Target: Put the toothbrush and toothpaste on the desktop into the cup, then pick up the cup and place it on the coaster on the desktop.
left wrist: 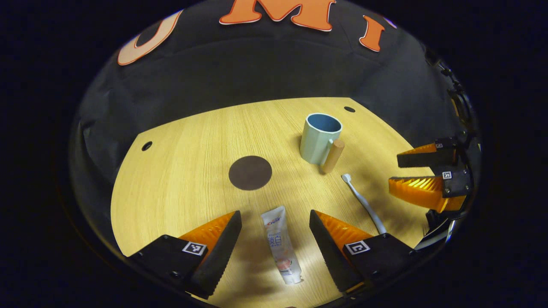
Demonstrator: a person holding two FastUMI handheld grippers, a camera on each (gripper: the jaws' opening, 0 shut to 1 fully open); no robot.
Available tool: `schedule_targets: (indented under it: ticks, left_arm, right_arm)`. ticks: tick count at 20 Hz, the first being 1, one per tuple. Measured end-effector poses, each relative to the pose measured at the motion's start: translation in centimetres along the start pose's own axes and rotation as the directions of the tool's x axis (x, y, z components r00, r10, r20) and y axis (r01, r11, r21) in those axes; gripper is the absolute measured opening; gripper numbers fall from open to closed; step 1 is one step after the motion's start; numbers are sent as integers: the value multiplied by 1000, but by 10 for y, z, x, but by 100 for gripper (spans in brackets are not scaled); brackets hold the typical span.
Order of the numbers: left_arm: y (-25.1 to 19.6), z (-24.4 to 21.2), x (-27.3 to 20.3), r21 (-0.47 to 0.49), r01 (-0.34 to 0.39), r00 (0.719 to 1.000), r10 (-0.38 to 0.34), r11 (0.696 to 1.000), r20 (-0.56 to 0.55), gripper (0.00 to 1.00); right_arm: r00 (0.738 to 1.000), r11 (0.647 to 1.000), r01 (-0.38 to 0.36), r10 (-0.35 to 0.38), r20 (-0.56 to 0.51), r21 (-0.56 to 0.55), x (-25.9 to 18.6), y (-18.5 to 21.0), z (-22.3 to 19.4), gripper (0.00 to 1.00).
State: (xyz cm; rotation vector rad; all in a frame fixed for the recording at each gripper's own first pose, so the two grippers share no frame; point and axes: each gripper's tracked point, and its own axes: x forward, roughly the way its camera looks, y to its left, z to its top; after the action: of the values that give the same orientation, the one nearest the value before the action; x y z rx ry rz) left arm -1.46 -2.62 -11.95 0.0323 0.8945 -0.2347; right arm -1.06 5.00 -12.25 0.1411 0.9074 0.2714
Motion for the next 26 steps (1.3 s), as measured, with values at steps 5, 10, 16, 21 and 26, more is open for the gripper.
schedule_targets:
  ticks: [5,10,16,21,26]
  left_arm:
    - [-10,-31,25,-61,28,991,-36,998,-127,100]
    - [0,-47,43,-87,-7,978,-12,996,-209,98]
    - [16,-42,50,-136,-71,956,29,988,-290,85]
    - [22,9,55,-168,-72,954,19,983,-299,52]
    - [24,89,60,-211,-16,958,-45,977,-282,19]
  right_arm:
    - [992,1000,9,-6,-123,25,14,-7,-7,76]
    - [975,996,30,-11,-223,85,14,-18,-21,78]
    - [952,991,56,-17,-304,118,24,-20,-36,58]
    - [944,986,95,-45,-327,139,30,-22,-36,41]
    - [944,985,124,-79,-319,124,33,-27,-33,12]
